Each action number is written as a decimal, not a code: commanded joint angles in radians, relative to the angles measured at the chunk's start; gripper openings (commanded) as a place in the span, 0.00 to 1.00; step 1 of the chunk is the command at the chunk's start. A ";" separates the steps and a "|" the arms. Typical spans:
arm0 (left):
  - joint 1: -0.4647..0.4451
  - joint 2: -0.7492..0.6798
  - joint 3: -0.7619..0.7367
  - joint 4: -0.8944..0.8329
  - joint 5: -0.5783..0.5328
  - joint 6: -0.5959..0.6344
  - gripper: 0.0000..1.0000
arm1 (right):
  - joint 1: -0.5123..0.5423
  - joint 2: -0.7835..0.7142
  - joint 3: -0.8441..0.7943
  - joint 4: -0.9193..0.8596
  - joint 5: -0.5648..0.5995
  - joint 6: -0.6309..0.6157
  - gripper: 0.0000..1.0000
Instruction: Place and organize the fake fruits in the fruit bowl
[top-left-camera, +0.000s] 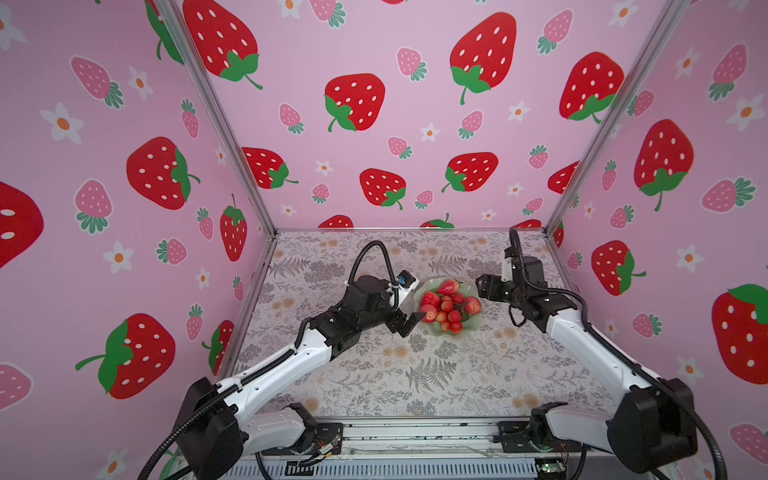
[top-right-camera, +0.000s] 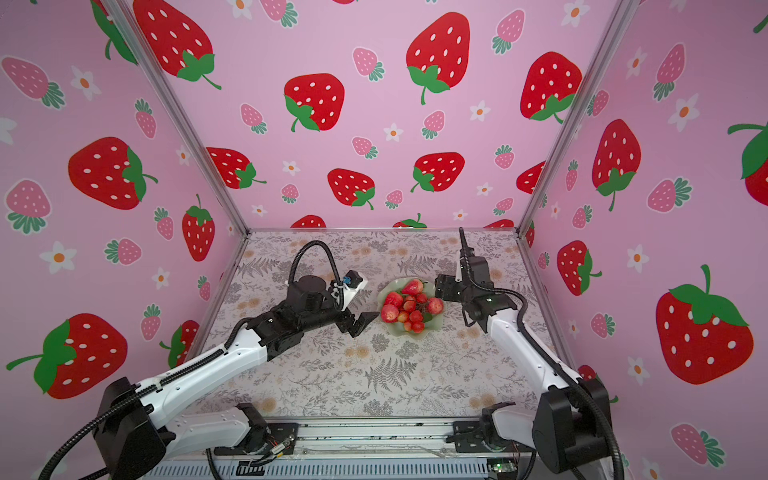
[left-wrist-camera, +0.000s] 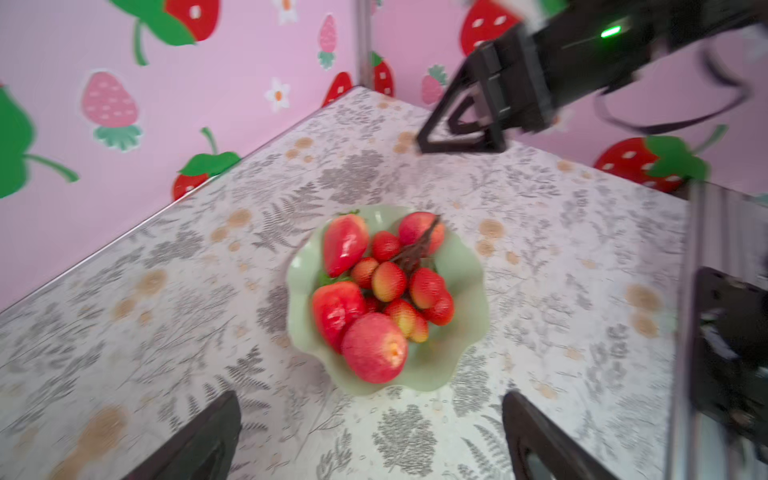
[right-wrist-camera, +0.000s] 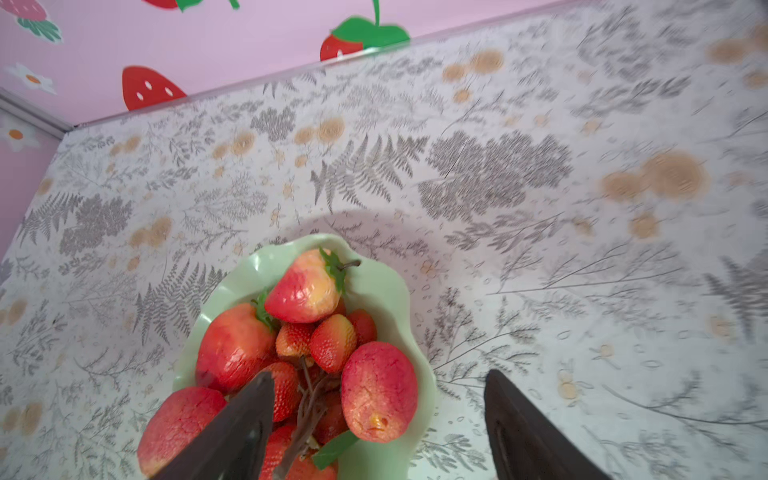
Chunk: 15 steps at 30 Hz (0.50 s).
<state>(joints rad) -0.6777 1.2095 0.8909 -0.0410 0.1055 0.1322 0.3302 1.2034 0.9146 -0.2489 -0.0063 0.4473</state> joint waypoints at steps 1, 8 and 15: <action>0.058 -0.016 -0.010 0.015 -0.328 -0.032 0.99 | -0.064 -0.101 -0.017 -0.051 0.063 -0.003 0.85; 0.222 -0.046 -0.233 0.185 -0.728 -0.103 0.99 | -0.206 -0.357 -0.358 0.319 0.235 -0.055 0.99; 0.379 0.047 -0.375 0.415 -0.735 -0.152 0.99 | -0.206 -0.309 -0.748 0.936 0.464 -0.228 0.99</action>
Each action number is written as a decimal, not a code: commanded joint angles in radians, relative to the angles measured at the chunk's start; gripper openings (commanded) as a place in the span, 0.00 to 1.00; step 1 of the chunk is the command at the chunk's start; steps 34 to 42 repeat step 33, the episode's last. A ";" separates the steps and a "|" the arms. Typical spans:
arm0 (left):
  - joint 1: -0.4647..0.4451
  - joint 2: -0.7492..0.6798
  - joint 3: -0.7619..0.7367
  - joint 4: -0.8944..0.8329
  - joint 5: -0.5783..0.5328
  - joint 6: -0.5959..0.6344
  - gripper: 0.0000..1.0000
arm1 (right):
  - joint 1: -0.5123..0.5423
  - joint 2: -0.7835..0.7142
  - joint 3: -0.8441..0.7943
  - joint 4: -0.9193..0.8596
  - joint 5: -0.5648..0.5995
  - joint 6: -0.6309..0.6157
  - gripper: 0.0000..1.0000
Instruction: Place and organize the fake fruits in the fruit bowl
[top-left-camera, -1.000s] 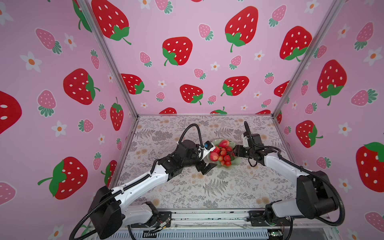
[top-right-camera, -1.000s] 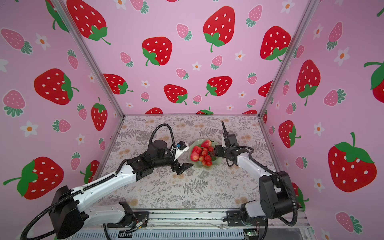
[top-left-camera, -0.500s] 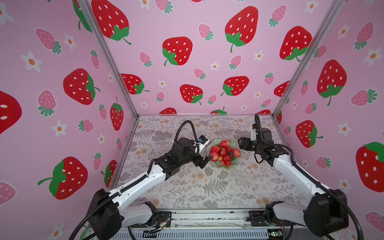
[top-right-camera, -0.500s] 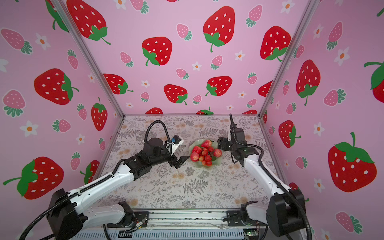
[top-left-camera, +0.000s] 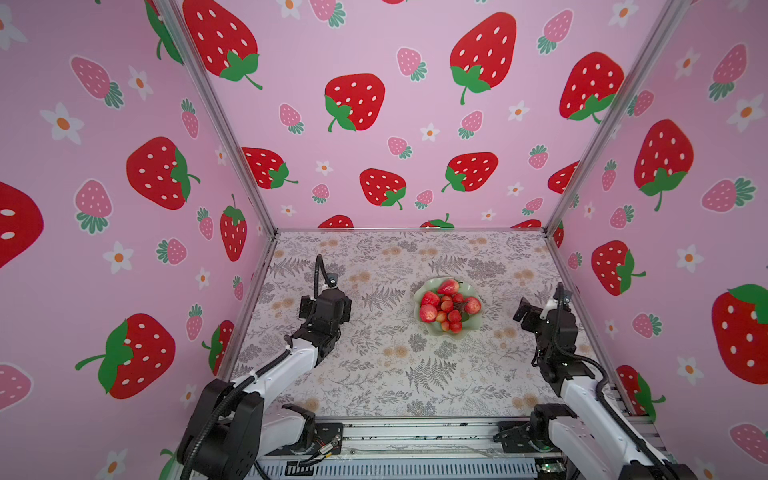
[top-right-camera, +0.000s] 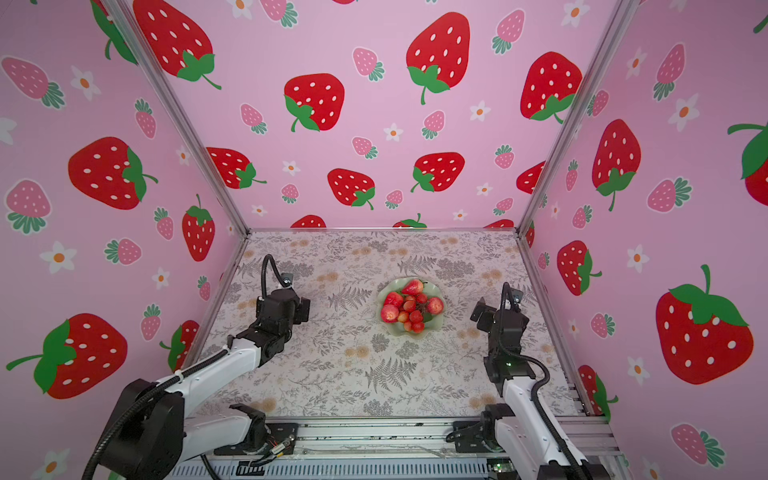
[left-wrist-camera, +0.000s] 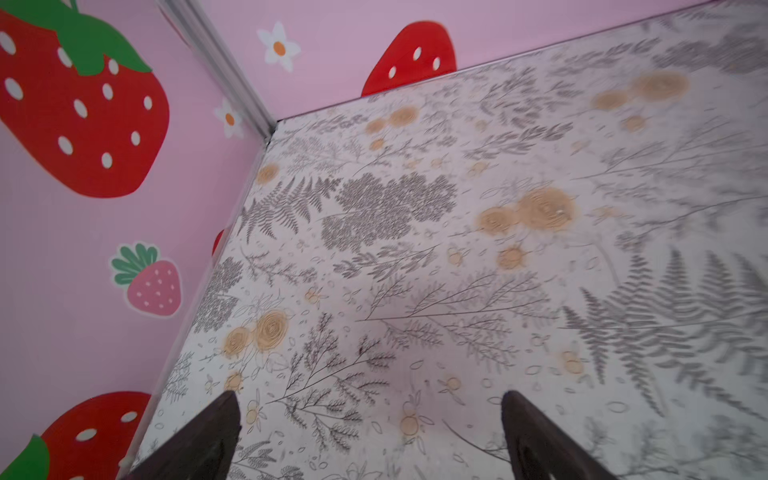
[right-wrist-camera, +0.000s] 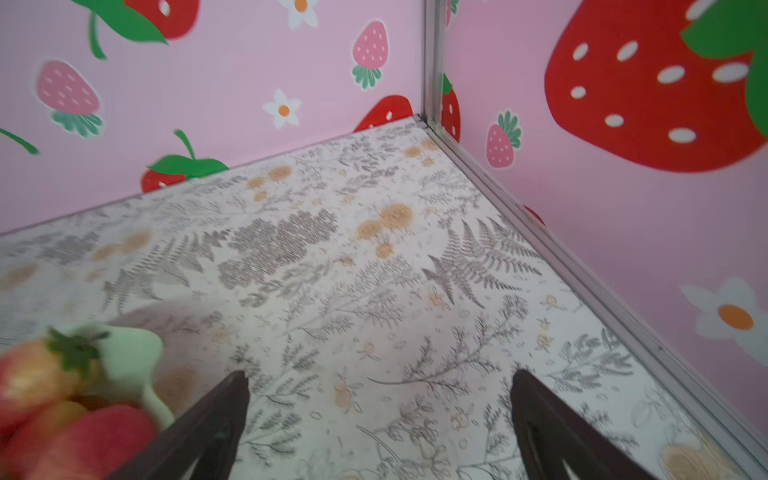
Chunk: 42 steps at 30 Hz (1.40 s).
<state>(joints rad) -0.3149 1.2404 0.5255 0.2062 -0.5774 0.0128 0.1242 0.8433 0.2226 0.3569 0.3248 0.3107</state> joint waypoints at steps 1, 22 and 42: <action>0.034 0.029 -0.029 0.212 -0.036 -0.047 0.99 | 0.000 0.113 -0.067 0.373 0.135 -0.097 0.99; 0.244 0.311 -0.106 0.632 0.327 -0.031 0.99 | -0.009 0.716 0.043 0.881 -0.172 -0.295 0.99; 0.273 0.306 -0.095 0.602 0.367 -0.053 0.99 | -0.010 0.729 0.044 0.897 -0.167 -0.297 0.99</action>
